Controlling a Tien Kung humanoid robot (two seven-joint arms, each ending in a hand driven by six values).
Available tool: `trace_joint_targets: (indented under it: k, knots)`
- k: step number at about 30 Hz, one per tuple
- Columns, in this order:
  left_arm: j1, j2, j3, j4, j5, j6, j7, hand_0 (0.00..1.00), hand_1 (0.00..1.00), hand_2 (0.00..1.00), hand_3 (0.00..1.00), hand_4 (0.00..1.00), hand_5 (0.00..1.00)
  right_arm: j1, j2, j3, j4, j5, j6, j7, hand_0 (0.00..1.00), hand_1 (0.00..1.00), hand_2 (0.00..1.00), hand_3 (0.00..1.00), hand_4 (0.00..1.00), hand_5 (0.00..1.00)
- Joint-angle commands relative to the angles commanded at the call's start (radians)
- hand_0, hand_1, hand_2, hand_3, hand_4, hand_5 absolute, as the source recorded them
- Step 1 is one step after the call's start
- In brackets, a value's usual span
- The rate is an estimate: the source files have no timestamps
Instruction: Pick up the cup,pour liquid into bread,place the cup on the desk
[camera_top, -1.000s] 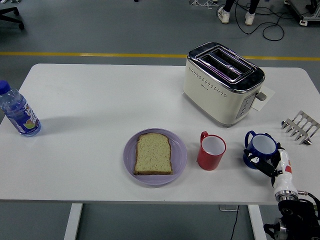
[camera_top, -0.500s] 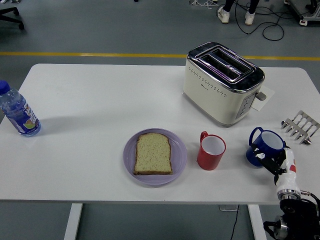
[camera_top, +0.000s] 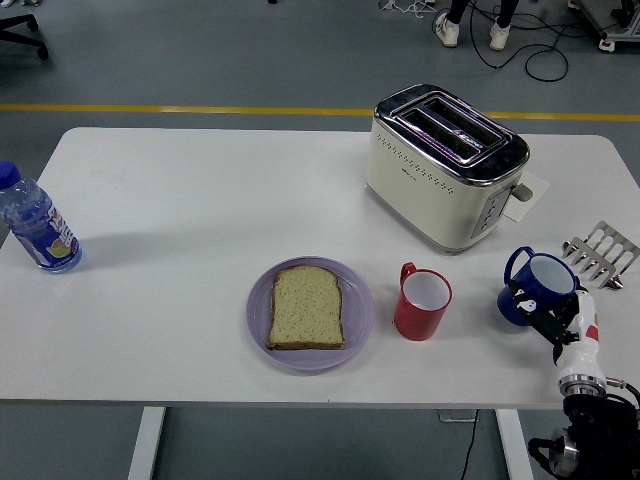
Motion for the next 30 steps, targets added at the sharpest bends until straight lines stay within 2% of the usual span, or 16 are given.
trace_joint_targets:
  k: [4, 5, 9, 13, 14, 19, 23, 30]
  knots:
    - [0.000, 0.000, 0.000, 0.000, 0.001, 0.000, 0.000, 0.633, 0.638, 0.649, 0.503, 0.240, 0.866, -0.014, -0.007, 0.020, 0.045, -0.042, -0.004, -0.035, 0.458, 0.466, 0.589, 0.598, 0.682, 0.002]
    - [0.000, 0.000, 0.000, 0.000, 0.001, 0.000, 0.000, 0.633, 0.638, 0.649, 0.503, 0.242, 0.867, -0.016, -0.009, 0.023, 0.053, -0.050, -0.004, -0.040, 0.454, 0.474, 0.590, 0.573, 0.634, 0.002]
    - [0.000, 0.000, 0.001, 0.000, 0.003, 0.000, 0.000, 0.633, 0.638, 0.649, 0.503, 0.242, 0.867, -0.034, -0.019, 0.053, 0.118, -0.114, -0.008, -0.096, 0.454, 0.474, 0.590, 0.573, 0.634, 0.002]
    - [-0.001, 0.000, -0.001, 0.000, 0.004, 0.000, 0.000, 0.633, 0.638, 0.650, 0.503, 0.239, 0.865, -0.049, -0.028, 0.087, 0.198, -0.196, -0.001, -0.180, 0.465, 0.471, 0.590, 0.565, 0.630, 0.002]
    - [-0.001, 0.001, -0.001, 0.000, 0.004, 0.000, 0.000, 0.633, 0.638, 0.650, 0.503, 0.239, 0.865, -0.055, -0.033, 0.101, 0.222, -0.220, 0.014, -0.206, 0.465, 0.471, 0.590, 0.565, 0.630, 0.002]
    - [0.000, 0.001, -0.002, 0.000, 0.005, 0.000, 0.000, 0.633, 0.638, 0.649, 0.503, 0.240, 0.866, -0.070, -0.050, 0.145, 0.352, -0.364, 0.053, -0.394, 0.440, 0.468, 0.588, 0.566, 0.648, 0.002]
    - [0.002, 0.001, 0.000, 0.000, 0.005, 0.000, 0.000, 0.633, 0.638, 0.649, 0.503, 0.240, 0.865, -0.073, -0.059, 0.160, 0.431, -0.438, 0.065, -0.482, 0.423, 0.466, 0.586, 0.568, 0.658, 0.002]
    - [0.006, 0.001, 0.004, 0.000, 0.005, -0.001, 0.001, 0.633, 0.637, 0.649, 0.503, 0.239, 0.863, -0.066, -0.073, 0.150, 0.531, -0.524, 0.078, -0.576, 0.445, 0.473, 0.589, 0.568, 0.640, 0.002]
